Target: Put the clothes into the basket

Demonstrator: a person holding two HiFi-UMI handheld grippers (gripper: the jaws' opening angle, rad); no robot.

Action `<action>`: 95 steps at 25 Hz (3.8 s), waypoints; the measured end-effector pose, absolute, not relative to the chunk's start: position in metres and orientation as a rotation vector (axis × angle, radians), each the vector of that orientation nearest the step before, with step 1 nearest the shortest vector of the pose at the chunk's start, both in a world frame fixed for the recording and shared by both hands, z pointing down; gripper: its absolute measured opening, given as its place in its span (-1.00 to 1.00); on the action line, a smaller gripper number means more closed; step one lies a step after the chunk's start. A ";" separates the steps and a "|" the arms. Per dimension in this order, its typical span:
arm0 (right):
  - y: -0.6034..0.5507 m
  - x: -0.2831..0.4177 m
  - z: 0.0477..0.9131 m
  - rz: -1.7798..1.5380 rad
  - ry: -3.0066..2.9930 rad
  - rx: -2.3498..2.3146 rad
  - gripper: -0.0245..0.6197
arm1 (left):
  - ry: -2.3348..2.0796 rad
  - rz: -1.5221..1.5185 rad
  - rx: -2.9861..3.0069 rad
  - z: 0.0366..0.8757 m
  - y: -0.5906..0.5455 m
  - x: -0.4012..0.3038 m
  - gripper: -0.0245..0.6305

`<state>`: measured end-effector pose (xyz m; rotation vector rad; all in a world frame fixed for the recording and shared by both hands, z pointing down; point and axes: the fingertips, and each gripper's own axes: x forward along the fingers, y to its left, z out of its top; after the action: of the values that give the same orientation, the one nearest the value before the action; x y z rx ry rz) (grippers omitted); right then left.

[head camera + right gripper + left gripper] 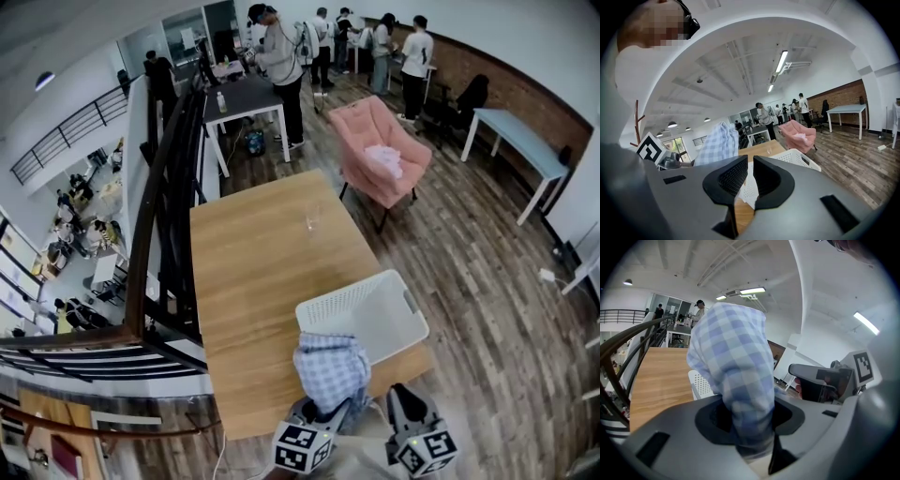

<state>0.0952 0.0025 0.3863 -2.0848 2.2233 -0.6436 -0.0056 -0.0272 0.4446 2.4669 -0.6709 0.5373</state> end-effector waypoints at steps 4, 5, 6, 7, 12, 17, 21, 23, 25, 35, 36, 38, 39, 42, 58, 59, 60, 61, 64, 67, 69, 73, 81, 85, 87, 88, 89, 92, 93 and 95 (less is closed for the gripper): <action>-0.012 0.102 0.383 -0.637 2.265 -2.038 -0.77 | -0.717 0.524 2.441 0.445 -0.037 -0.001 -0.40; -0.015 0.104 0.380 -0.632 2.273 -2.030 -0.77 | -0.728 0.519 2.432 0.445 -0.039 0.000 -0.40; -0.018 0.106 0.378 -0.627 2.279 -2.023 -0.77 | -0.739 0.515 2.424 0.446 -0.040 0.001 -0.40; -0.021 0.108 0.377 -0.622 2.283 -2.018 -0.77 | -0.747 0.512 2.419 0.446 -0.042 0.002 -0.40; -0.034 0.115 0.377 -0.624 2.317 -1.986 -0.77 | -0.772 0.506 2.424 0.444 -0.053 0.011 -0.40; -0.047 0.122 0.373 -0.603 2.340 -1.956 -0.77 | -0.800 0.493 2.424 0.441 -0.064 0.020 -0.40; -0.055 0.121 0.377 -0.622 2.359 -1.933 -0.77 | -0.812 0.515 2.396 0.450 -0.068 0.020 -0.40; -0.061 0.121 0.375 -0.620 2.382 -1.916 -0.77 | -0.823 0.514 2.372 0.453 -0.070 0.021 -0.40; -0.068 0.122 0.375 -0.621 2.394 -1.904 -0.77 | -0.830 0.515 2.355 0.456 -0.072 0.023 -0.40; -0.095 0.133 0.385 -0.661 2.444 -1.848 -0.77 | -0.872 0.526 2.306 0.468 -0.090 0.036 -0.40; -0.098 0.135 0.387 -0.664 2.449 -1.841 -0.77 | -0.878 0.527 2.301 0.470 -0.093 0.037 -0.40; -0.104 0.138 0.390 -0.670 2.460 -1.830 -0.77 | -0.887 0.528 2.291 0.473 -0.096 0.041 -0.40; -0.106 0.141 0.390 -0.673 2.466 -1.825 -0.77 | -0.891 0.529 2.285 0.475 -0.098 0.043 -0.40; -0.113 0.149 0.391 -0.689 2.484 -1.812 -0.77 | -0.905 0.533 2.262 0.477 -0.101 0.050 -0.40; -0.152 0.163 0.404 -0.712 2.662 -1.682 -0.77 | -1.020 0.580 2.155 0.510 -0.126 0.062 -0.40; -0.155 0.163 0.405 -0.708 2.675 -1.672 -0.77 | -1.025 0.590 2.147 0.513 -0.127 0.062 -0.40; -0.158 0.163 0.406 -0.705 2.687 -1.661 -0.77 | -1.030 0.599 2.138 0.516 -0.128 0.062 -0.40; -0.160 0.162 0.406 -0.705 2.699 -1.650 -0.77 | -1.036 0.610 2.130 0.518 -0.129 0.061 -0.40; -0.165 0.156 0.411 -0.712 2.739 -1.608 -0.77 | -1.050 0.641 2.110 0.522 -0.130 0.060 -0.40; -0.170 0.149 0.418 -0.713 2.791 -1.560 -0.77 | -1.059 0.659 2.095 0.527 -0.135 0.061 -0.40; -0.173 0.143 0.423 -0.711 2.827 -1.529 -0.77 | -1.065 0.683 2.084 0.532 -0.138 0.061 -0.40; -0.176 0.136 0.426 -0.711 2.884 -1.471 -0.77 | -1.088 0.744 2.059 0.543 -0.142 0.057 -0.40; -0.180 0.128 0.437 -0.646 3.035 -1.380 -0.77 | -1.098 0.798 2.025 0.562 -0.149 0.058 -0.40; -0.183 0.124 0.450 -0.625 3.115 -1.328 -0.77 | -1.095 0.819 2.012 0.569 -0.151 0.060 -0.40; -0.186 0.122 0.456 -0.615 3.141 -1.310 -0.77 | -1.088 0.828 2.006 0.573 -0.154 0.061 -0.40; -0.187 0.121 0.459 -0.614 3.151 -1.303 -0.77 | -1.084 0.830 2.002 0.575 -0.154 0.062 -0.40; -0.188 0.121 0.462 -0.620 3.158 -1.297 -0.77 | -1.081 0.833 1.997 0.576 -0.155 0.062 -0.40; -0.189 0.119 0.475 -0.669 3.162 -1.293 -0.77 | -1.086 0.845 1.982 0.581 -0.157 0.062 -0.40; -0.190 0.119 0.480 -0.687 3.163 -1.294 -0.77 | -1.088 0.849 1.979 0.582 -0.158 0.062 -0.40; -0.191 0.120 0.487 -0.714 3.164 -1.299 -0.77 | -1.085 0.858 1.972 0.586 -0.159 0.063 -0.40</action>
<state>0.1200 -0.1908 0.4870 -1.2987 3.1639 -0.7139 0.0627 -0.1592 0.5858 1.9725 -1.0847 0.8580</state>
